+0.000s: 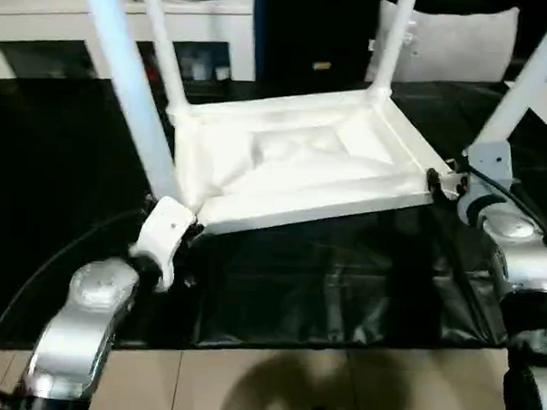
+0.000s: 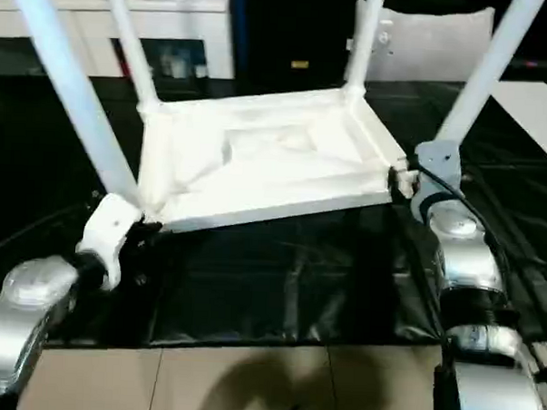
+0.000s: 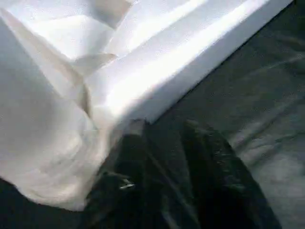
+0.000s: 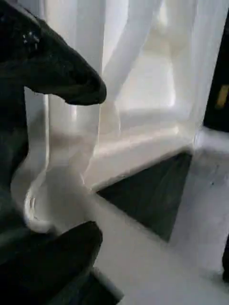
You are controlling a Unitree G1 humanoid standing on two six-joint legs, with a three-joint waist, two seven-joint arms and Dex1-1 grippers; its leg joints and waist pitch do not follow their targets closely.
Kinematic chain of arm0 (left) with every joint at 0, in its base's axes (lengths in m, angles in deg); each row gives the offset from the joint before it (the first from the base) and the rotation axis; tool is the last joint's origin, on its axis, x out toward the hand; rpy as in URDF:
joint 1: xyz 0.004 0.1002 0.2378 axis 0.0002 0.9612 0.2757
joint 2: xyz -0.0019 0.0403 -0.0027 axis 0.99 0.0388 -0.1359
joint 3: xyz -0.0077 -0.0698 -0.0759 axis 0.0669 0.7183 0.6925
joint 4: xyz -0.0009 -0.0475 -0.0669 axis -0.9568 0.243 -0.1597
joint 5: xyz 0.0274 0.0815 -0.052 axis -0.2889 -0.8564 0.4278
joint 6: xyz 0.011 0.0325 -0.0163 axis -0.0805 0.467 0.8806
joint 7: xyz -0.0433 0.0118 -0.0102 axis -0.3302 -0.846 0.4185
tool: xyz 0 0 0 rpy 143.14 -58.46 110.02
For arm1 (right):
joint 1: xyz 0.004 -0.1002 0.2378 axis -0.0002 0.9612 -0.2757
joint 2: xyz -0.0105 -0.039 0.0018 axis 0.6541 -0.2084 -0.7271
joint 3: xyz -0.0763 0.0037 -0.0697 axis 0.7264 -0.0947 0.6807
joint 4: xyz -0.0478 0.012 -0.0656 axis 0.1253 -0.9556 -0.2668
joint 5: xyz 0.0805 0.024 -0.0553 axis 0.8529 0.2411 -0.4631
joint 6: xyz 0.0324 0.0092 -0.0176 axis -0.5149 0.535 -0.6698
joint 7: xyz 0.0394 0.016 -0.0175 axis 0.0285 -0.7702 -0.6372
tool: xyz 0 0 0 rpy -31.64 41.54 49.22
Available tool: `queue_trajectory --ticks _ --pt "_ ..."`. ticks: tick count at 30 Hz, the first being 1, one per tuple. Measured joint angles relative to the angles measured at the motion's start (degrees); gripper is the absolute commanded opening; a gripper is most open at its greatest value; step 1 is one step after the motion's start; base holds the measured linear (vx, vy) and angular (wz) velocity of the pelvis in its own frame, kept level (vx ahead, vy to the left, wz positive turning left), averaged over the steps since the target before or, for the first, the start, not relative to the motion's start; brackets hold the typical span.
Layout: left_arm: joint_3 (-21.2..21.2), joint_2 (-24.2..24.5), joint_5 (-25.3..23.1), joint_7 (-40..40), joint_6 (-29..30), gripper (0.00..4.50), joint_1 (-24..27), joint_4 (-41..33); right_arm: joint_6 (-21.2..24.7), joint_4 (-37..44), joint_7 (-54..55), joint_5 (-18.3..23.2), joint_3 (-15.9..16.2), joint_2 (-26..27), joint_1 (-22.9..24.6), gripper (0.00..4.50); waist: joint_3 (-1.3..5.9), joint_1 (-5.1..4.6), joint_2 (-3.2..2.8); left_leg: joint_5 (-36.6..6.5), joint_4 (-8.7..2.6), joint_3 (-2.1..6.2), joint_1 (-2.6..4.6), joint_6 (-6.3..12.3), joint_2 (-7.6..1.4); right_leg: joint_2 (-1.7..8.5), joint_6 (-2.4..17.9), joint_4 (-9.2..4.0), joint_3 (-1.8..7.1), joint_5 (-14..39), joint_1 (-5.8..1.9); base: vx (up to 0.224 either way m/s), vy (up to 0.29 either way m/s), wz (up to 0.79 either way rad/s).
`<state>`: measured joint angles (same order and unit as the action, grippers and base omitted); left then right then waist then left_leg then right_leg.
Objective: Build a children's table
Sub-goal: Rotate table base
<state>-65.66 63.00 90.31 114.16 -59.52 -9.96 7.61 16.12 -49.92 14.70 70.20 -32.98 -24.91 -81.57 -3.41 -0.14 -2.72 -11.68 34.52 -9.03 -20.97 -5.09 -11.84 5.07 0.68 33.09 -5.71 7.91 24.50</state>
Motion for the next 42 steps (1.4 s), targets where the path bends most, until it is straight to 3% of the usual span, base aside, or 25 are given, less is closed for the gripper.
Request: queue_trajectory --ticks 3,9,16,22,28,31,34,37,42 --pt "2.5 -1.0 0.6 -2.2 -3.7 1.78 3.3 0.1 1.4 7.1 -6.9 3.8 2.6 1.8 5.1 4.5 -0.01 0.35 0.01 0.0 0.0 0.01 -0.24 0.0 -0.04 -0.04 0.0 0.02 0.0 0.0 0.34 0.0 0.0 0.0" --pt "6.3 -2.0 1.5 -4.5 -10.4 2.3 5.6 2.1 7.0 19.9 -11.9 9.9 5.3 3.8 11.4 4.5 -0.02 0.67 0.05 -0.1 0.02 -0.01 -0.2 -0.18 -0.04 0.03 0.0 -0.07 0.06 0.0 0.25 0.0 0.0 0.0" --pt "9.3 -1.1 4.1 -3.6 -14.9 2.91 4.2 6.0 10.3 27.5 -11.7 10.1 7.2 5.5 18.3 4.5 -0.04 0.56 0.01 -0.1 -0.01 0.0 -0.2 -0.18 -0.03 0.09 0.0 -0.07 0.12 0.0 0.28 0.0 0.0 0.0" --pt "11.4 2.1 8.7 2.2 -16.4 3.36 -1.2 10.0 16.9 30.9 -11.1 10.2 8.3 5.4 18.6 4.5 -0.02 0.47 -0.01 -0.1 -0.04 0.03 -0.1 -0.2 -0.03 0.06 0.0 -0.05 0.14 0.0 0.23 0.0 0.0 0.0" --pt "10.7 5.2 11.9 10.5 -15.7 3.78 -9.9 20.2 19.6 27.1 -8.7 7.8 9.6 6.6 17.1 4.5 0.0 0.59 0.04 -0.1 -0.05 0.02 -0.12 -0.21 -0.02 0.08 0.0 0.02 0.16 0.0 0.25 0.0 0.0 0.0" --pt "9.0 5.9 12.1 14.4 -15.2 4.15 -16.2 28.0 20.0 21.3 -6.4 5.9 9.6 7.9 13.0 4.5 0.05 0.76 0.12 0.0 -0.03 0.01 -0.1 -0.27 0.0 0.1 0.1 0.07 0.19 0.0 0.26 0.0 0.0 0.0" --pt "7.9 5.7 12.7 17.6 -14.5 4.15 -21.3 33.9 18.3 15.1 -4.7 4.7 9.6 8.9 9.2 4.5 0.07 1.25 0.15 0.0 -0.01 -0.04 -0.06 -0.28 0.02 0.15 0.5 0.15 0.22 -0.3 0.26 0.0 0.0 0.0" --pt "6.7 5.2 13.4 21.1 -13.1 4.15 -23.5 35.2 16.5 9.5 -3.8 4.1 9.5 9.8 6.0 4.5 0.08 2.06 0.15 0.0 -0.02 -0.05 -0.04 -0.24 0.01 0.16 0.5 0.17 0.21 -0.3 0.35 0.0 0.0 0.0" --pt "2.7 5.6 15.9 29.0 -9.7 4.15 -22.7 31.9 12.8 0.1 -2.7 2.5 9.4 10.8 1.6 4.5 0.08 2.16 0.18 0.1 0.05 -0.23 -0.04 -0.15 0.01 0.22 0.5 0.33 0.32 -0.3 0.37 0.0 0.0 0.0"
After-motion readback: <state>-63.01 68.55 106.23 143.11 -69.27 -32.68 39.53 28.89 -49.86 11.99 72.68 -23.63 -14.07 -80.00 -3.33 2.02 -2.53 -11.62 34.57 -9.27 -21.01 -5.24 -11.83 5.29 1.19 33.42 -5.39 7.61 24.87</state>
